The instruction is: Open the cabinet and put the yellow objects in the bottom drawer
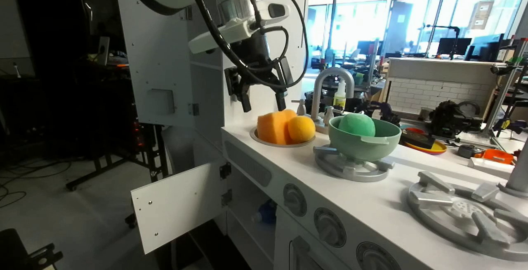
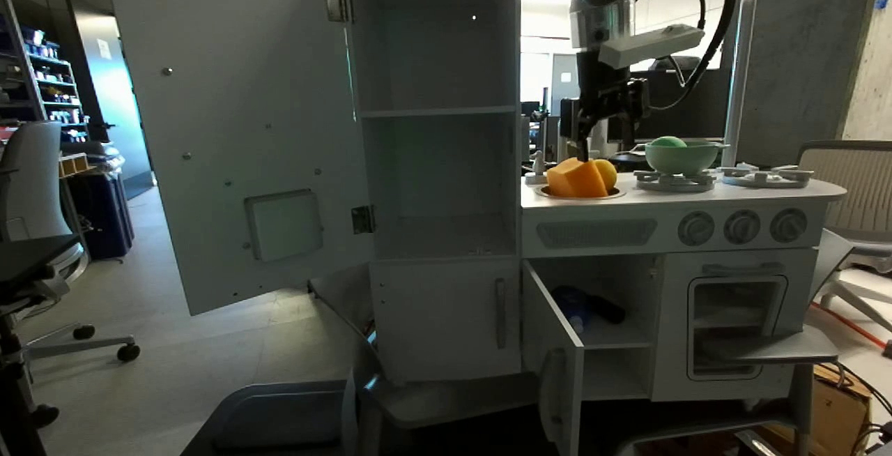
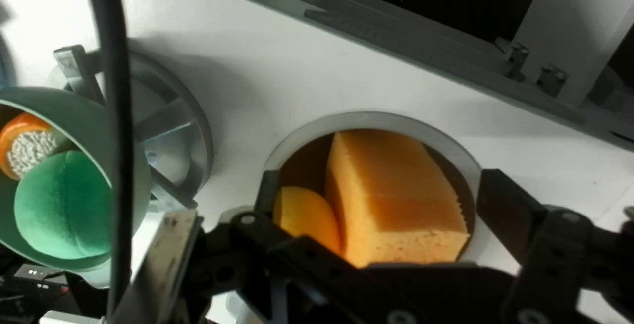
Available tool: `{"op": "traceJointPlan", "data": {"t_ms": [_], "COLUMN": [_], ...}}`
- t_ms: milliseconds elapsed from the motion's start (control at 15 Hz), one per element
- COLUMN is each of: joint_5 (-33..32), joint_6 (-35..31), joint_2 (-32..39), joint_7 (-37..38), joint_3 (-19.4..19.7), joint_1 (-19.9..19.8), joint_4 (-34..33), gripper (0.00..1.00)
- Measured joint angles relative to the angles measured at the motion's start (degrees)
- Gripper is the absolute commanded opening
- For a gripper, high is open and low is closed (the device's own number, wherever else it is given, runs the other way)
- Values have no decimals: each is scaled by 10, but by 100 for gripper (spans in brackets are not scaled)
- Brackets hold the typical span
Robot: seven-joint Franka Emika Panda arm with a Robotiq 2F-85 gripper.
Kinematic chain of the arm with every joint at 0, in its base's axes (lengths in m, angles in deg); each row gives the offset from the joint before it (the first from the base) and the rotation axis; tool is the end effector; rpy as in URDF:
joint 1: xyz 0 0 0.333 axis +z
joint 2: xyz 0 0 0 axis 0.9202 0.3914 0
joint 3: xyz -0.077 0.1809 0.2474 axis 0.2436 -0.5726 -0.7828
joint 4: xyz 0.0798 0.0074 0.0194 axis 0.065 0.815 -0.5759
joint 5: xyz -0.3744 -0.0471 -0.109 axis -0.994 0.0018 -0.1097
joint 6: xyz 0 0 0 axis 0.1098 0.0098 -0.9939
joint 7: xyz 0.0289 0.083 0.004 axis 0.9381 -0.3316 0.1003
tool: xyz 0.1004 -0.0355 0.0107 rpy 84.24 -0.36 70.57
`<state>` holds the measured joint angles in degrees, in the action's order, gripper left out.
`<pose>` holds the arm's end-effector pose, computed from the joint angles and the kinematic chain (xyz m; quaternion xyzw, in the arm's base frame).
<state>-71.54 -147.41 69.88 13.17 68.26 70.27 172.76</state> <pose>0.6987 0.0261 0.3206 0.9909 0.0196 0.0572 0.1200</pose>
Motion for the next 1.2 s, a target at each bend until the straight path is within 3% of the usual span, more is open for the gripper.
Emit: {"op": "traceJointPlan", "data": {"t_ms": [1067, 1133, 1200], "joint_5": [49, 49, 49], "joint_6": [0, 0, 0], "joint_2": [135, 141, 146], "joint_7": [0, 0, 0], "joint_3": [1, 1, 1], "joint_1": [1, 2, 2], "joint_4": [-158, -165, -171], "gripper": [100, 82, 74]}}
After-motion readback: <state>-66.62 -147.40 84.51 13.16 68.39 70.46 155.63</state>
